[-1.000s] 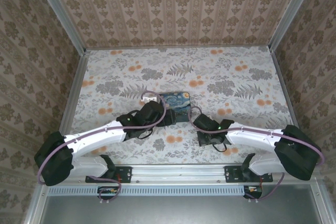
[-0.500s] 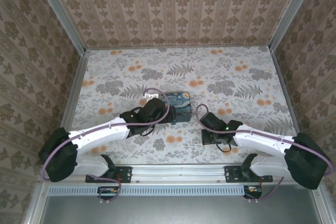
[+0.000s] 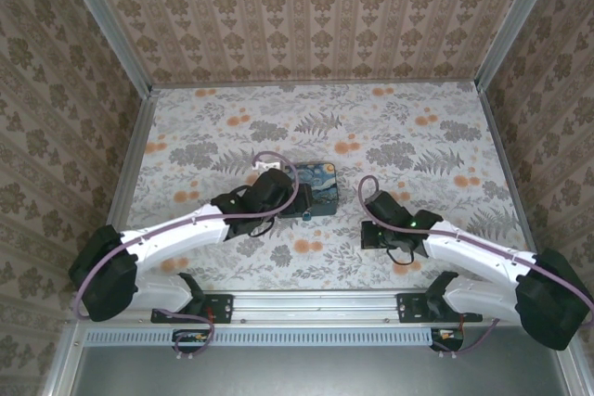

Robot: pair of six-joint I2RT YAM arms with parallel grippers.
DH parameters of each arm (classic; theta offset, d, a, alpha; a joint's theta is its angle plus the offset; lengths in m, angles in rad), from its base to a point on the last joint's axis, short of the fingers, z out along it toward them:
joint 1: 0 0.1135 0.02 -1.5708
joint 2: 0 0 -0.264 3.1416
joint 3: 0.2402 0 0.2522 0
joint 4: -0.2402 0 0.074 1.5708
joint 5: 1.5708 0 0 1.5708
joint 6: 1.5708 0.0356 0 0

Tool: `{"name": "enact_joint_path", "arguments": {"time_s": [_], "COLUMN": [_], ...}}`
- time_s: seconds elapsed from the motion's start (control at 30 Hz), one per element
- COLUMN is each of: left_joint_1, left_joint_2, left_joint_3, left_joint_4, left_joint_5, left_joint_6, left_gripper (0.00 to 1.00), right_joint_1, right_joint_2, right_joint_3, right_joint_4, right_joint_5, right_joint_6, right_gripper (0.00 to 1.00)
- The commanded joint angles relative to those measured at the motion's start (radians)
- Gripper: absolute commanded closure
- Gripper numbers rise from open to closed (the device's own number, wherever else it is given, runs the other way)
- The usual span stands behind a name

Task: Unlock a padlock with a key

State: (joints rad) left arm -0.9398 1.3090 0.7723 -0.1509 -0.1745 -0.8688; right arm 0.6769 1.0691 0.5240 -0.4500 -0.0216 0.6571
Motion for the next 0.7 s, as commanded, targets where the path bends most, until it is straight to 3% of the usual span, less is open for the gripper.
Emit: {"name": "enact_joint_path", "arguments": {"time_s": [0.0,0.17,0.37,0.5,0.67], "left_joint_1": [0.008,0.012,0.009,0.000,-0.028], "left_joint_2": [0.039,0.097,0.165,0.157,0.048], "left_joint_3": [0.025,0.056,0.063,0.052,0.057], "left_joint_4": [0.073,0.133,0.189,0.171,-0.024], "left_joint_5": [0.124,0.251,0.314,0.264,0.069], "left_joint_6": [-0.031,-0.070,-0.141,-0.164,-0.148], "left_gripper": [0.00,0.00,0.01,0.01,0.00], "right_joint_1": [-0.015,-0.028,-0.027,-0.028,-0.028], "right_joint_2": [-0.038,-0.036,0.005,0.015,0.009], "right_joint_3": [0.047,0.093,0.145,0.169,0.182], "right_joint_4": [0.022,0.065,0.103,0.113,0.119], "right_joint_5": [-0.106,-0.179,-0.210,-0.220,-0.236], "right_joint_6": [-0.030,-0.004,0.020,0.030,0.045], "right_gripper": [1.00,1.00,1.00,1.00,1.00]}}
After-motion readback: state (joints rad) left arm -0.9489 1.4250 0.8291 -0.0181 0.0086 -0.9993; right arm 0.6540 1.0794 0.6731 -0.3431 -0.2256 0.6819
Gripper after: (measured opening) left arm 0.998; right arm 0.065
